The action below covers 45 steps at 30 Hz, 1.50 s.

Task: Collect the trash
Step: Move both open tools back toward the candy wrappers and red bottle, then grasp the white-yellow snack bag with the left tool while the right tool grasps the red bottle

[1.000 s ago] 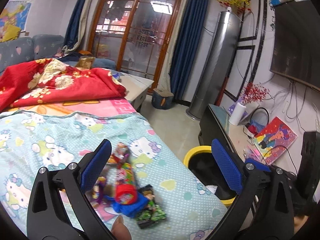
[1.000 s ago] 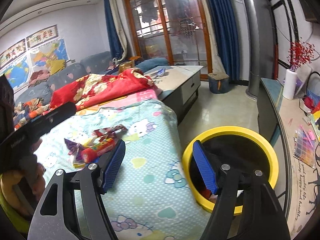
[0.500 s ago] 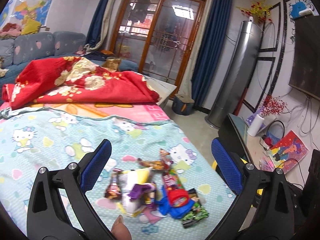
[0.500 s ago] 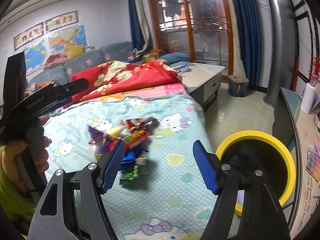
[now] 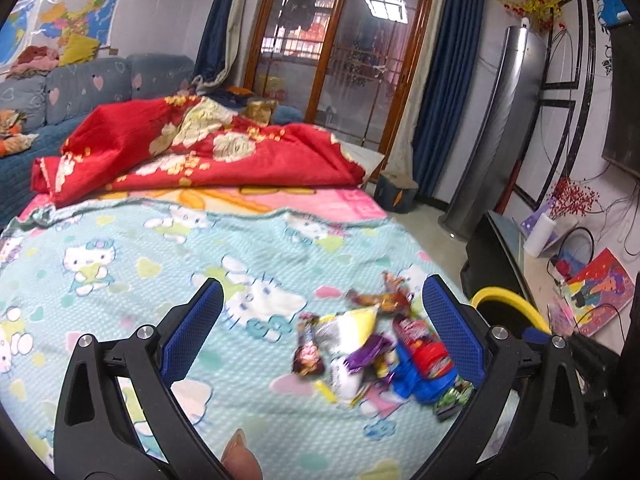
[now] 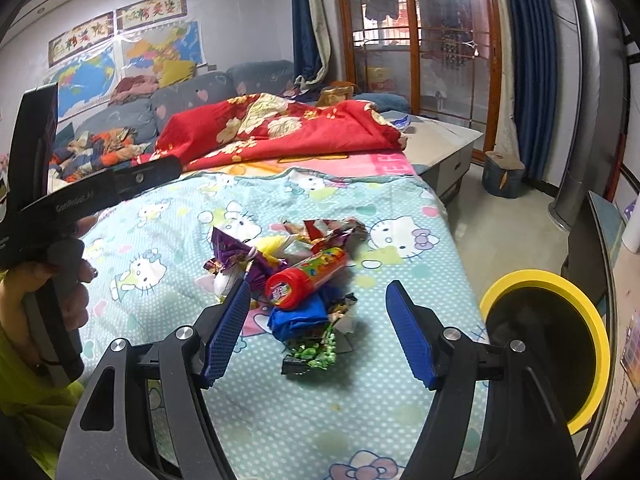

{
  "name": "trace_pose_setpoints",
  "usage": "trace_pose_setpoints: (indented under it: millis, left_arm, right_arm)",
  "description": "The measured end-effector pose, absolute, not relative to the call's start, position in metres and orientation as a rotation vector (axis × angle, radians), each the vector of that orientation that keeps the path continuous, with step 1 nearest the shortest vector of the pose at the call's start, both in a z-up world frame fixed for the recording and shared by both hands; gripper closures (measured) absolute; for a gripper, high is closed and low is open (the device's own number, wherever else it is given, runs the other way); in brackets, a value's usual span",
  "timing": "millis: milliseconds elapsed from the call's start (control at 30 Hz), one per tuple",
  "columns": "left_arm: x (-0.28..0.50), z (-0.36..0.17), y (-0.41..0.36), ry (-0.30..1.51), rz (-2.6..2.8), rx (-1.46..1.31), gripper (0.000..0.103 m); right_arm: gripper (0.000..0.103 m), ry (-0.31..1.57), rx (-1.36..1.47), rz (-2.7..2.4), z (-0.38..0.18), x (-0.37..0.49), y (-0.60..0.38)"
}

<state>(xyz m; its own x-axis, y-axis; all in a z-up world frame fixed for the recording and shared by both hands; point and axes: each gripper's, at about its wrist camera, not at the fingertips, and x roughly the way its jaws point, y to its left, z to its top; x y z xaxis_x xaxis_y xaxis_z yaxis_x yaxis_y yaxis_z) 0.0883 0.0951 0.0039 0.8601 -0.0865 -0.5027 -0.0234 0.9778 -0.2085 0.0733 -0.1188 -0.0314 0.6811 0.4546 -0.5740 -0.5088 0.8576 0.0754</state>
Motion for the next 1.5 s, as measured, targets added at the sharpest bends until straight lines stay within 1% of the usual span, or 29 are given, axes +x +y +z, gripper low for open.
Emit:
trace_pose_setpoints:
  millis: [67,133,167,233,367,433,633,667,733,833,900,1033,1067,1167,1400,1500]
  left_arm:
    - [0.087,-0.001,0.098,0.556,-0.038,-0.207,0.019]
    - [0.086,-0.009,0.100,0.590,-0.047,-0.201,0.028]
    - [0.085,-0.014,0.101,0.615,-0.056,-0.197,0.031]
    - [0.085,-0.023,0.098,0.651,-0.073,-0.194,0.041]
    - [0.089,-0.047,0.086,0.744,-0.133,-0.188,0.052]
    - [0.091,-0.058,0.078,0.779,-0.152,-0.174,0.061]
    - [0.097,-0.074,0.065,0.817,-0.183,-0.153,0.064]
    - [0.098,-0.075,0.064,0.815,-0.184,-0.150,0.064]
    - [0.100,-0.076,0.062,0.814,-0.190,-0.148,0.068]
    - [0.104,-0.080,0.060,0.821,-0.194,-0.150,0.069]
    - [0.107,-0.082,0.059,0.824,-0.200,-0.157,0.069]
    - [0.112,-0.084,0.059,0.825,-0.199,-0.181,0.069]
    - [0.114,-0.085,0.060,0.825,-0.197,-0.188,0.069]
    - [0.118,-0.087,0.064,0.828,-0.199,-0.216,0.069]
    - [0.120,-0.086,0.064,0.823,-0.213,-0.221,0.082]
    - [0.118,-0.079,0.063,0.806,-0.212,-0.217,0.083]
  right_arm:
    - [0.035,0.625,-0.102,0.544,-0.034,0.076,-0.114]
    - [0.035,0.636,-0.106,0.545,-0.036,0.079,-0.111]
    - [0.035,0.643,-0.105,0.547,-0.038,0.081,-0.109]
    - [0.035,0.654,-0.106,0.546,-0.040,0.084,-0.107]
    - [0.035,0.681,-0.106,0.546,-0.046,0.094,-0.102]
    - [0.035,0.692,-0.101,0.547,-0.048,0.098,-0.100]
    - [0.036,0.736,-0.087,0.554,-0.057,0.113,-0.091]
    - [0.037,0.743,-0.085,0.556,-0.059,0.114,-0.090]
    - [0.039,0.757,-0.084,0.558,-0.062,0.119,-0.085]
    - [0.042,0.778,-0.089,0.560,-0.067,0.126,-0.080]
    - [0.047,0.795,-0.088,0.558,-0.070,0.131,-0.078]
    - [0.052,0.830,-0.073,0.564,-0.077,0.137,-0.075]
    - [0.057,0.837,-0.067,0.566,-0.078,0.137,-0.075]
    - [0.060,0.835,-0.045,0.566,-0.080,0.137,-0.077]
    - [0.066,0.800,0.003,0.557,-0.071,0.134,-0.091]
    - [0.067,0.780,0.019,0.547,-0.066,0.131,-0.099]
